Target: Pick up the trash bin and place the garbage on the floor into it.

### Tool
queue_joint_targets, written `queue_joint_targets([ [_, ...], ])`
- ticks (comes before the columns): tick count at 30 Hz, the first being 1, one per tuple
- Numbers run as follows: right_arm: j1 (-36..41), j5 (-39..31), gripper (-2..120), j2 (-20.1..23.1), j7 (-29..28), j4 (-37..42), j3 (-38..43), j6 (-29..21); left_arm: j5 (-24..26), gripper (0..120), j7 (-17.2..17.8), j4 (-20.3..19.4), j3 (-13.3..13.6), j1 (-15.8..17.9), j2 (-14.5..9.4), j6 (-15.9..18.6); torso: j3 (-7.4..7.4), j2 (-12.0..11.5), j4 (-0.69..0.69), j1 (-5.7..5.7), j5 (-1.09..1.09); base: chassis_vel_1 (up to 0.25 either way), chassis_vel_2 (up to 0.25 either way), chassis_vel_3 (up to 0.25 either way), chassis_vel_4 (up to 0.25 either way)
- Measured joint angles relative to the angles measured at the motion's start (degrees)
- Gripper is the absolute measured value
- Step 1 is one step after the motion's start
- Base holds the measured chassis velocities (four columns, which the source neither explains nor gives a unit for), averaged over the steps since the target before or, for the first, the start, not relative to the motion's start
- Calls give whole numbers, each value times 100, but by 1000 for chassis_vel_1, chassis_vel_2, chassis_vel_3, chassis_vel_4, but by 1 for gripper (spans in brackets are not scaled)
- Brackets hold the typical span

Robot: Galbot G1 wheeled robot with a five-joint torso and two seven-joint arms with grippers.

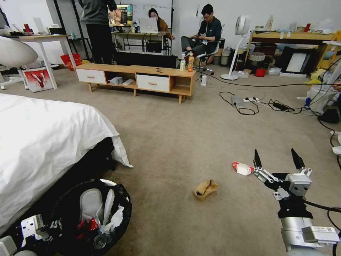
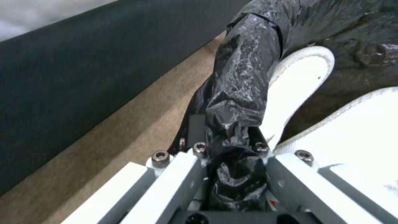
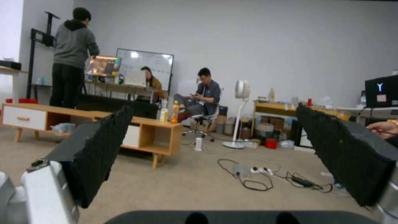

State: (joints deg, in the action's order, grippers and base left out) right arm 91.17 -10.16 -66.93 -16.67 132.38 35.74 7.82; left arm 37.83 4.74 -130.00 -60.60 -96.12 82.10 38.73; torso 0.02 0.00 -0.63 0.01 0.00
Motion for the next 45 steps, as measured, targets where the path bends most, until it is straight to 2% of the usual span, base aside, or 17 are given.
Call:
queue_joint_targets([
  [11,-3,-10,100,21,-41,0,2,-2,-22,1,-10,11,17,4,10,1,0,0,1,0,0,-73,84,92,-88],
  [32,23,-15,100,12,-19,20,14,-3,-83,1,-64,4,21,-17,-8,19,-1,0,1,0,0,0,0,0,0],
  [45,55,13,100,0,-16,25,23,3,-71,1,-59,-26,12,-30,0,12,-1,0,-3,0,0,-71,-66,-69,-71],
])
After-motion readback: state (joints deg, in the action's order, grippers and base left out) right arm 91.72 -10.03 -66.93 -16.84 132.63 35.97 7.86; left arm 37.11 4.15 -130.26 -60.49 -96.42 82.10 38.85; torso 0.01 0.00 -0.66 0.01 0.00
